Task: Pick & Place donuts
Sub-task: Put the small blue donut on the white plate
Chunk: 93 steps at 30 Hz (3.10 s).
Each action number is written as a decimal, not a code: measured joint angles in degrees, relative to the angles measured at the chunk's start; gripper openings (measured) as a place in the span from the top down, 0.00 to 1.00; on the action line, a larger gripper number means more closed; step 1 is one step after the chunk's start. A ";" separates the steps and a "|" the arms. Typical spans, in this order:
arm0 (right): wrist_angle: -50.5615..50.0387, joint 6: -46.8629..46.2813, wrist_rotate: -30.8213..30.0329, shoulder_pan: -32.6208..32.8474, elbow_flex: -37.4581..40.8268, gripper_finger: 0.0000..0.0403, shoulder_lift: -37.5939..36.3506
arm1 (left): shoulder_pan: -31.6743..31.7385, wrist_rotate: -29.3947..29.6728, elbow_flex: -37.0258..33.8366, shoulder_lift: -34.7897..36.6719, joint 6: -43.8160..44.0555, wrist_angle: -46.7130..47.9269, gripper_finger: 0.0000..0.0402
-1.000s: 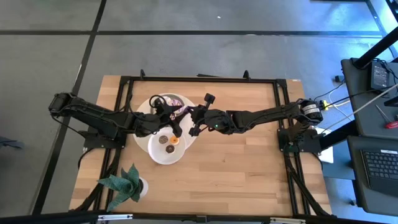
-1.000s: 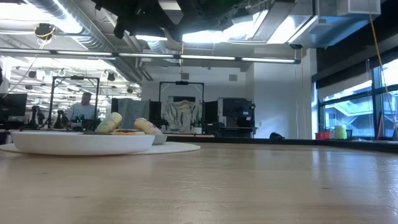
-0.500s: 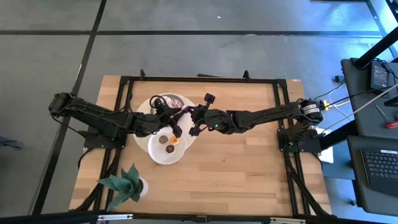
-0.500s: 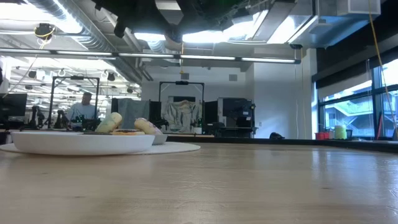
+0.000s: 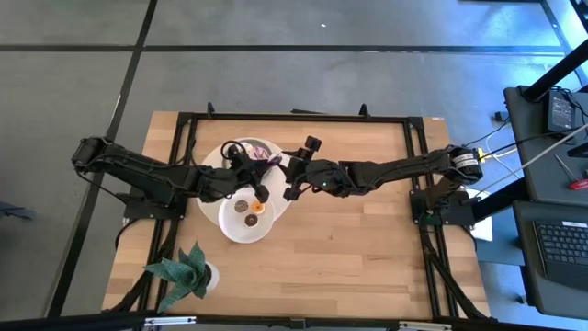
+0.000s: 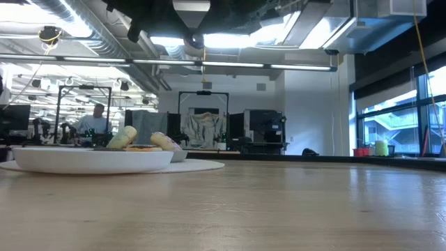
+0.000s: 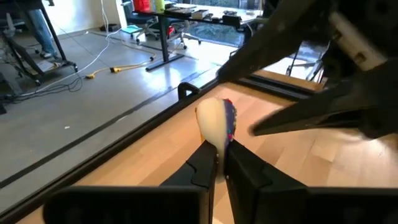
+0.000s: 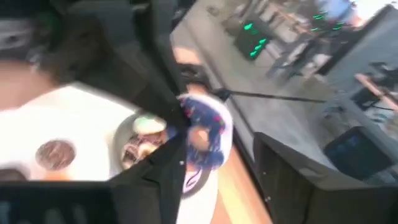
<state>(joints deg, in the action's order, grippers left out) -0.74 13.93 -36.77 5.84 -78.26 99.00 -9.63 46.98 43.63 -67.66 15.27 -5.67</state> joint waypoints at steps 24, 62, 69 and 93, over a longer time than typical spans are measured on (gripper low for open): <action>-32.09 -12.03 16.98 -0.36 -0.18 0.48 -7.83 | 1.37 -51.53 0.03 1.69 41.96 50.32 0.95; -35.14 -12.21 16.96 -0.36 -0.11 0.48 -7.78 | 1.33 -55.48 -0.01 -11.98 37.97 46.12 0.95; -35.14 -12.21 16.96 -0.36 -0.11 0.48 -7.78 | 1.33 -55.47 -0.01 -11.96 38.01 46.12 0.94; -35.15 -12.42 17.38 -0.36 -0.11 0.48 -7.78 | 2.13 -54.99 0.01 -11.93 37.53 48.24 0.69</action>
<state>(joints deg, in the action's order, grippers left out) -35.90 1.51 -19.40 5.48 -78.37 91.22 -7.50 -8.02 43.64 -79.59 52.80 42.57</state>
